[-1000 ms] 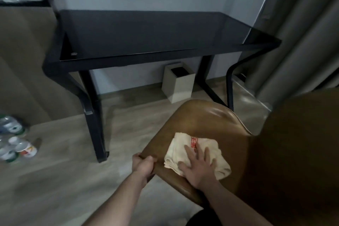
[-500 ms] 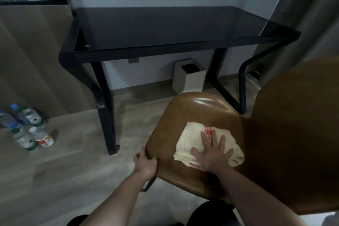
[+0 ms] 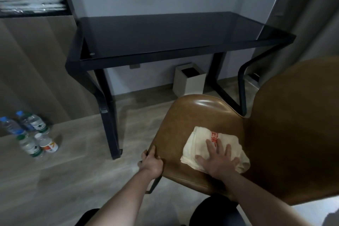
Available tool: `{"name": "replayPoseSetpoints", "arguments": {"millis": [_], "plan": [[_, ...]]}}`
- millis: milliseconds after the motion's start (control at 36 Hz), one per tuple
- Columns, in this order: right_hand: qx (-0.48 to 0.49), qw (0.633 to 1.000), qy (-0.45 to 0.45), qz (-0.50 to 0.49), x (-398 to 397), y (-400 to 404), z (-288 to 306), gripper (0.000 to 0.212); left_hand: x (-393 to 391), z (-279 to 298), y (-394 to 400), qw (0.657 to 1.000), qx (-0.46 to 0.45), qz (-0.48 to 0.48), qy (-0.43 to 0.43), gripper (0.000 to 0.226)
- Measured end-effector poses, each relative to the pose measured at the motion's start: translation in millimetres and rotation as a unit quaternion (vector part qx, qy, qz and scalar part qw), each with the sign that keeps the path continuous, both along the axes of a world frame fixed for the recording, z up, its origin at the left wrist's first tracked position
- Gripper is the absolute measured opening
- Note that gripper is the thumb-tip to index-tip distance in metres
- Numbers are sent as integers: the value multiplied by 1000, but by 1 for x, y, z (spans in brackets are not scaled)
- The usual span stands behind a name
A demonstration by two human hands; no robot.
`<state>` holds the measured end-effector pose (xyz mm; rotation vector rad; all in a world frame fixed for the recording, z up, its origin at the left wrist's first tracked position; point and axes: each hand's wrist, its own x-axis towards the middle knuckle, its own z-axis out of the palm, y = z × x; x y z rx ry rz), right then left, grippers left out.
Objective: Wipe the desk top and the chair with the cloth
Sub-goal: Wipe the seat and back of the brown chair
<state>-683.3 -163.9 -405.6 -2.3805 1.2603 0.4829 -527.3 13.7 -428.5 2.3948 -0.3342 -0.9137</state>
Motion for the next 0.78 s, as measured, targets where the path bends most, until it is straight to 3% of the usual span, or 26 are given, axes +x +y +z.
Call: {"name": "replayPoseSetpoints", "arguments": {"millis": [250,417,528,778], "plan": [[64,998,-21,2,-29,19,6,86,1,17,0,994,26,-105,-15,69],[27,999,-24,-14,2,-1,-8,95,10,10,-6,985,70,-155,26,74],[-6,1000,-20,-23,33,-33,-17,96,10,0,-6,985,63,-161,21,91],[-52,997,-30,-38,91,-105,-23,103,22,-20,-8,985,52,-164,20,76]]}}
